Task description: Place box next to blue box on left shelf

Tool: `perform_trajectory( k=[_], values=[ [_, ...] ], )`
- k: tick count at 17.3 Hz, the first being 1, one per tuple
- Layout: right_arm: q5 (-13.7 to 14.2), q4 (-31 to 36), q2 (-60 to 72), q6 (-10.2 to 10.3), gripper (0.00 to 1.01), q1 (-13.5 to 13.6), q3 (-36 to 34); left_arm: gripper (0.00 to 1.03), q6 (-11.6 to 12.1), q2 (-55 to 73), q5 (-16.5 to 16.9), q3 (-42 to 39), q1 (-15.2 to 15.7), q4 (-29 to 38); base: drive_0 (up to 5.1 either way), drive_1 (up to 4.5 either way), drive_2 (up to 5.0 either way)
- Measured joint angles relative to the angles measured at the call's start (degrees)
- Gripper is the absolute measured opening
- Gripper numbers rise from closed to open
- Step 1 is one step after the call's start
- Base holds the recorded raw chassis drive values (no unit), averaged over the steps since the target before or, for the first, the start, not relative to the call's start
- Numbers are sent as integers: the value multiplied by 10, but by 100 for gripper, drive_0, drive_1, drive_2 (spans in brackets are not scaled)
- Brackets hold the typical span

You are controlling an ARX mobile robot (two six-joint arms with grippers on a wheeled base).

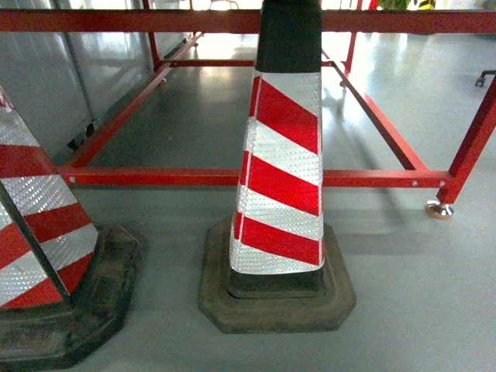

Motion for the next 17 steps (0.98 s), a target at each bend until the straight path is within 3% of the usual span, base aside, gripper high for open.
perform_trajectory(
  k=[17],
  values=[
    [0, 1, 0, 0, 98, 0, 0, 98, 6, 0, 0, 0, 0, 2, 0, 0, 0]
  ],
)
